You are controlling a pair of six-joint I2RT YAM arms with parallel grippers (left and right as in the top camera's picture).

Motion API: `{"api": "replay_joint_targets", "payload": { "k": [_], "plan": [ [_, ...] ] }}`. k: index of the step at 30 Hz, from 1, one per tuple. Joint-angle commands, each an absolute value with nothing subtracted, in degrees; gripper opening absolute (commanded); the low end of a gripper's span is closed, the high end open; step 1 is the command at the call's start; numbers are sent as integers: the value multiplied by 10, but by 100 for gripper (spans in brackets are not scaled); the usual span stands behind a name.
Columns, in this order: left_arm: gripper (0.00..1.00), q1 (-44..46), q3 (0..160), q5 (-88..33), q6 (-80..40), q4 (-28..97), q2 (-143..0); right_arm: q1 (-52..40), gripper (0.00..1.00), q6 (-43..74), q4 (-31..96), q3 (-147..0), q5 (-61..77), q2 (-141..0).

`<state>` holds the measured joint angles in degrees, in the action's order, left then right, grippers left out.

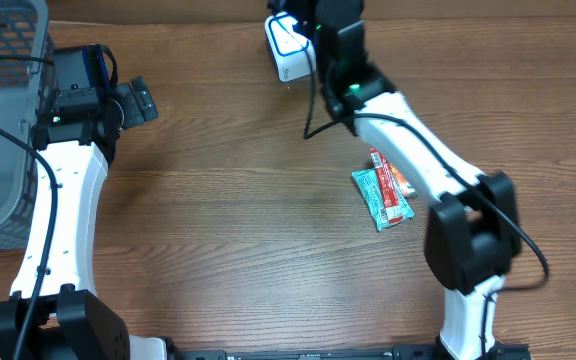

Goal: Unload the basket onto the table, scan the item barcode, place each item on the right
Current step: 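Hold the bag's label against the white scanner with the right gripper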

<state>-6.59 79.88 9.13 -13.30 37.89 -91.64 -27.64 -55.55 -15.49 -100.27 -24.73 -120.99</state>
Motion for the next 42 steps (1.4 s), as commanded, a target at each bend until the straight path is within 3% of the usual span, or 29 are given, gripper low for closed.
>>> {"api": "replay_joint_targets", "payload": {
  "k": [1,7,27,35,42],
  "plan": [
    [100,-64,804,90,-124,379,-916,-289,4,-620,-216,-1009,-295,-1250],
    [100,-64,804,90,-124,379,-916,-293,3,-665,-317,-1009,-321,-1321],
    [100,-64,804,90,-124,379,-916,-348,4,-613,-211,-1008,-371,-1334],
    [100,-64,804,90,-124,379,-916,-353,3,-531,-83,-1008,-394,-1334],
    [100,-64,804,90,-124,379,-916,-354,3,-528,-116,-1009,-411,-1297]
  ]
}}
